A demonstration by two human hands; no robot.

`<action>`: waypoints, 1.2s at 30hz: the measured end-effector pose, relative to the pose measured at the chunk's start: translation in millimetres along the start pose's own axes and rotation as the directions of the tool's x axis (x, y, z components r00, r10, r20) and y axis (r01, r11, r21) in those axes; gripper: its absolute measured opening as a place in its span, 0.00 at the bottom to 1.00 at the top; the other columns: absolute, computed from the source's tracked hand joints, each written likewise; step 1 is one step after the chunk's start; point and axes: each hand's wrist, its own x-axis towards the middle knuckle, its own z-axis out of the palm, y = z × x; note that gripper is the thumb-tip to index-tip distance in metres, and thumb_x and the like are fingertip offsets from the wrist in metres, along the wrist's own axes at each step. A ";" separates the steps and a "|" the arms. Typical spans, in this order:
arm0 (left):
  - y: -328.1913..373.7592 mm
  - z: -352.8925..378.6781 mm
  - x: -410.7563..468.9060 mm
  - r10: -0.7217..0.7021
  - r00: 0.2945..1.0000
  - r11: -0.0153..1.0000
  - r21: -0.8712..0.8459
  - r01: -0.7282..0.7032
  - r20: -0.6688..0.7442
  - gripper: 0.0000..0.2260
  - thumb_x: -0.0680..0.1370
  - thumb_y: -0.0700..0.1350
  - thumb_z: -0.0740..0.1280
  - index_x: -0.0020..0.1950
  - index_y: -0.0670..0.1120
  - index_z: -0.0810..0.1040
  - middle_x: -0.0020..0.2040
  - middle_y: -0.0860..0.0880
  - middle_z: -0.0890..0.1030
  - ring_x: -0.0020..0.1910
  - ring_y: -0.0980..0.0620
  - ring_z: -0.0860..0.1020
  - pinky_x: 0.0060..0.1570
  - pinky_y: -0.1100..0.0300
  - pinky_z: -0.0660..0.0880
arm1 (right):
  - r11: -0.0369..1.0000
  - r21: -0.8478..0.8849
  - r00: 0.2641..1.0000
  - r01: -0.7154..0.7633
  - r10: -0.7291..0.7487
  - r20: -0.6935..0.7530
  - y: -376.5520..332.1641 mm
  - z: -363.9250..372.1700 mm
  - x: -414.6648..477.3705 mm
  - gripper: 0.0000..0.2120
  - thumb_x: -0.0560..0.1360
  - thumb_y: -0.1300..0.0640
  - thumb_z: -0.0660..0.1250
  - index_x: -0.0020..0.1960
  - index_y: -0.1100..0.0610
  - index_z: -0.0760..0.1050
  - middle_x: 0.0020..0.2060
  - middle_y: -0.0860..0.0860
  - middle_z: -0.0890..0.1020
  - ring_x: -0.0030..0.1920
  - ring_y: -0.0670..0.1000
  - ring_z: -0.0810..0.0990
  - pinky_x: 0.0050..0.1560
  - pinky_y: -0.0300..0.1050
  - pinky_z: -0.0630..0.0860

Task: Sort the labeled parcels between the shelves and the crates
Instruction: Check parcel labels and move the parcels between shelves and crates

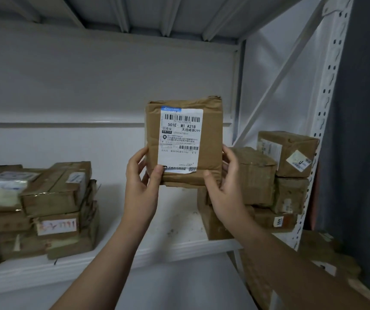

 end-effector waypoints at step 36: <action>-80.3 -145.1 -31.9 -0.183 0.855 0.168 0.872 -0.460 0.486 0.23 0.68 0.38 0.71 0.63 0.44 0.76 0.59 0.42 0.77 0.59 0.40 0.75 0.55 0.49 0.72 | 0.903 -0.427 0.851 -0.056 0.266 0.452 96.2 146.1 -73.4 0.22 0.74 0.61 0.70 0.67 0.54 0.72 0.74 0.51 0.62 0.71 0.49 0.64 0.64 0.37 0.64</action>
